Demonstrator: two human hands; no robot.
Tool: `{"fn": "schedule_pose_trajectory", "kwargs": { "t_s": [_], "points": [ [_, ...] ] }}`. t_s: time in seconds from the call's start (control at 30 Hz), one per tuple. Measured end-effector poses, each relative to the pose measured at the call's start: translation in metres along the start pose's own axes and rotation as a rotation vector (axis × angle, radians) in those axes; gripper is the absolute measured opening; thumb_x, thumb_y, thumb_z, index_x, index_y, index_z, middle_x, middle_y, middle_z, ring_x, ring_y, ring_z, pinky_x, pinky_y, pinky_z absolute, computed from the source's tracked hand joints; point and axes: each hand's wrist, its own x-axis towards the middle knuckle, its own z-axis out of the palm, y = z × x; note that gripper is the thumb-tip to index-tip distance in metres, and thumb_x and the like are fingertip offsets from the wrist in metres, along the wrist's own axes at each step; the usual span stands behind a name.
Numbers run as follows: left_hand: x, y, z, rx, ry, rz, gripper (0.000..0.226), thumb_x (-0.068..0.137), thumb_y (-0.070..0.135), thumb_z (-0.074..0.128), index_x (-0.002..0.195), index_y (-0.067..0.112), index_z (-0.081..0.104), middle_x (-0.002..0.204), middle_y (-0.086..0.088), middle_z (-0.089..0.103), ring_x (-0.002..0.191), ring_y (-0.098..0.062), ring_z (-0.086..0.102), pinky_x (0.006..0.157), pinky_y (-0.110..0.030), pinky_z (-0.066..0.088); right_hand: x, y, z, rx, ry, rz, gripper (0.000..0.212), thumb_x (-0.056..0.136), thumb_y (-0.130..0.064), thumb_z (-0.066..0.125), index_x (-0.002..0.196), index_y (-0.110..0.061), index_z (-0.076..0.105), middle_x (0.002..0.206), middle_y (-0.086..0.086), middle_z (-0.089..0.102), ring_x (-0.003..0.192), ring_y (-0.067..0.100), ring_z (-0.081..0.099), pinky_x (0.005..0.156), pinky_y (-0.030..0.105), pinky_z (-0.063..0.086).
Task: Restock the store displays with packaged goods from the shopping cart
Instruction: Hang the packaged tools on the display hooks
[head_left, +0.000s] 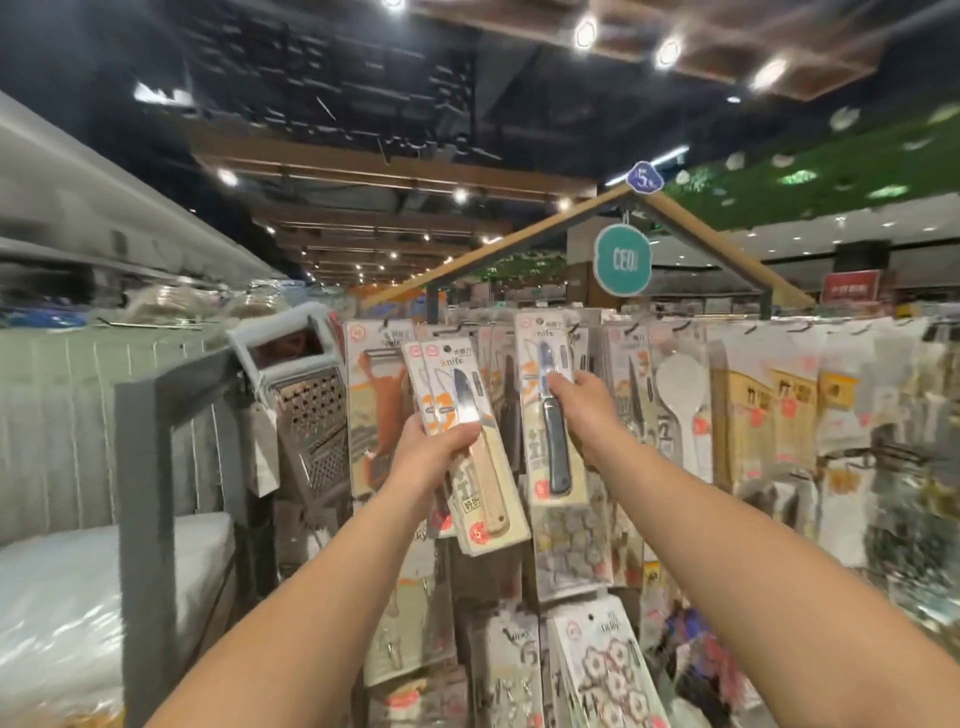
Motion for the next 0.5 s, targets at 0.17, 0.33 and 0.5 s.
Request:
{"fn": "schedule_pose_trajectory", "kwargs": {
  "t_s": [0.17,0.33,0.5],
  "points": [
    [0.011,0.001,0.003,0.017,0.013,0.028,0.036,0.081,0.016,0.078,0.111,0.018,0.057,0.102,-0.005,0.075,0.089,-0.023,0.073,0.088,-0.045,0.057,0.037,0.008,-0.001,-0.034,-0.052,0.007,0.028,0.092,-0.032,0.059,0.106,-0.008,0.066,0.113,0.016,0.07,0.1,0.03,0.066,0.091,0.044,0.051],
    [0.014,-0.003,0.003,-0.015,0.031,0.036,0.043,0.08,0.013,0.078,0.117,0.013,0.057,0.103,-0.005,0.074,0.087,-0.02,0.073,0.078,-0.037,0.058,0.054,0.013,0.005,-0.099,-0.071,0.035,0.046,0.092,-0.032,0.06,0.112,0.01,0.063,0.11,0.033,0.063,0.078,0.027,0.061,0.063,0.03,0.037],
    [0.016,-0.003,0.001,-0.015,0.026,0.052,0.027,0.083,0.012,0.076,0.104,0.018,0.06,0.097,-0.001,0.075,0.083,-0.015,0.072,0.071,-0.028,0.057,0.061,0.014,0.01,-0.12,-0.105,0.049,0.028,0.091,-0.037,0.059,0.092,-0.009,0.063,0.096,0.041,0.05,0.068,0.021,0.045,0.066,0.031,0.032]
  ]
}}
